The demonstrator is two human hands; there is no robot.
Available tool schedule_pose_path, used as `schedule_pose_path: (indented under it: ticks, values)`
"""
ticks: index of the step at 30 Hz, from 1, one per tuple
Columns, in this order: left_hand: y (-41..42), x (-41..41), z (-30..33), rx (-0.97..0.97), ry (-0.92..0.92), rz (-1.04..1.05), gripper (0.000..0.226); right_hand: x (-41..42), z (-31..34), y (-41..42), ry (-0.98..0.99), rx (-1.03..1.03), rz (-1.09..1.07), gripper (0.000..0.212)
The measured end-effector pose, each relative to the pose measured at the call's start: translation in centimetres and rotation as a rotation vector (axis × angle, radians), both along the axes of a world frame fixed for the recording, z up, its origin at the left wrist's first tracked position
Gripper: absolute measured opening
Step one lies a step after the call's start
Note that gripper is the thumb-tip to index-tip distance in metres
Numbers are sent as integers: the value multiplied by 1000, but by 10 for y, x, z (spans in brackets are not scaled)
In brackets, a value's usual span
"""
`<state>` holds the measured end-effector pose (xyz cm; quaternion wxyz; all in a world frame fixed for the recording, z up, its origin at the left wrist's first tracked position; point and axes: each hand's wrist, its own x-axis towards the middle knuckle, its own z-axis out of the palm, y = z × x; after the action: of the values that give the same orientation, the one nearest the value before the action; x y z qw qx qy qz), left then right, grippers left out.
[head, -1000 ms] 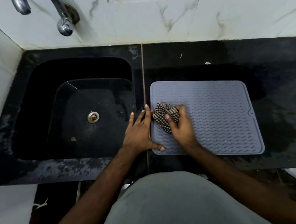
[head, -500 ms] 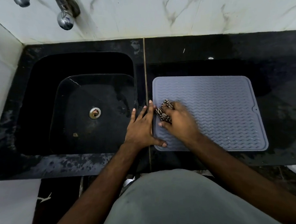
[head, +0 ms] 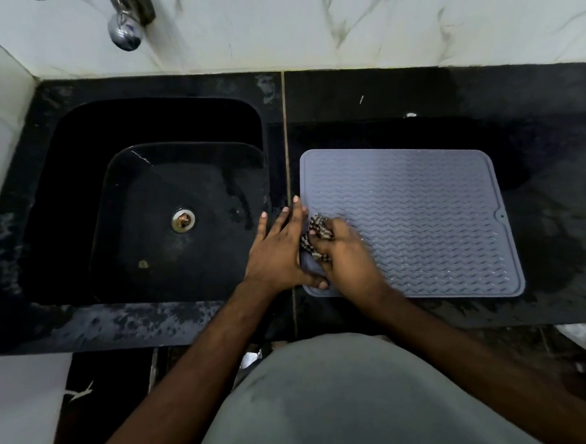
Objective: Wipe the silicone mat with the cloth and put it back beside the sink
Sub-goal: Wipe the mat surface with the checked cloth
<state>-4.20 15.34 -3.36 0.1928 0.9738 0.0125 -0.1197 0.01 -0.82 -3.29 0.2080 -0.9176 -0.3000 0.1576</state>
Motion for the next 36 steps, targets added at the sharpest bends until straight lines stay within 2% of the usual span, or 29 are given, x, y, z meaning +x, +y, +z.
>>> schedule_pose_path:
  ticks: [5,10,14,18,22,28,32,36]
  values:
    - [1,-1,-3,6,11,-5,155,11,20,-3,-87,-71,39,34]
    - [2,2,-2,-2,22,-7,155,12,27,-9,-25,-105,34,36]
    - [2,1,-3,7,20,-11,155,12,22,-16,-110,-100,54,40]
    - [0,1,-2,-4,25,-9,156,4,21,-15,-90,-115,37,41]
    - [0,0,-2,-27,26,-2,156,-2,25,-13,-70,-97,82,41]
    - [1,-1,-1,-76,36,13,163,13,27,2,-37,-70,30,43]
    - [3,-1,1,-96,4,29,165,24,26,2,-39,118,-139,44]
    - [3,1,0,-117,13,28,166,32,26,14,-21,-9,-51,37]
